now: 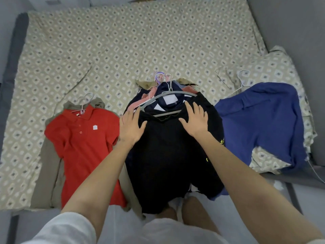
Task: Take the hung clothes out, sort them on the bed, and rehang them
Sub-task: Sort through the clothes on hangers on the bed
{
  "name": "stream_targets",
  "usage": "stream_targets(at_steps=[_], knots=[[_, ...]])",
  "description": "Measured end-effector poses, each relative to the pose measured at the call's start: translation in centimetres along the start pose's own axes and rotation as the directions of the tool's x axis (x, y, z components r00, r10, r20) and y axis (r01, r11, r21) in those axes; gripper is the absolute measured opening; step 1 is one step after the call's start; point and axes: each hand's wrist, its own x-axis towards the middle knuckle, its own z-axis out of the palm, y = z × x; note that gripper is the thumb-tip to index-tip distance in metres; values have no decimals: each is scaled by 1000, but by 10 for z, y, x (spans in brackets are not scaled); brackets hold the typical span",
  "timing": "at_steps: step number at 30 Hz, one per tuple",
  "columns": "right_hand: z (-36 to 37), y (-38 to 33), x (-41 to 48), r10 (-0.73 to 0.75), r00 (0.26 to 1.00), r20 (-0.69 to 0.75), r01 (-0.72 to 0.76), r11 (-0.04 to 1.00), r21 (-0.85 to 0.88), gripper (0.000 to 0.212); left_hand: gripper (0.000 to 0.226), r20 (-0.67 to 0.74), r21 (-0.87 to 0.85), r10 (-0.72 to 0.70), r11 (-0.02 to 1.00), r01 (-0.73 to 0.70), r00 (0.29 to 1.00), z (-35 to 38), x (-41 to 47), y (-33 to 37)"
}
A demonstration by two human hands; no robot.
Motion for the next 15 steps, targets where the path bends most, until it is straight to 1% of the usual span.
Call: stream_targets(at_steps=[2,6,10,15], knots=[[5,8,23,-4,1000,15,4,1000,4,72,66,20,22,-15,1000,15,1000,14,16,0],[24,28,79,-43,999,19,43,999,10,70,65,32,-90,-85,992,87,996,53,43,9],[50,49,132,-100,995,-1,100,995,7,69,60,16,-152,-210,966,210,978,96,73,7],[77,86,182,-152,988,-13,152,988,-31,68,50,-104,-96,-245,967,236,964,138,104,-5]])
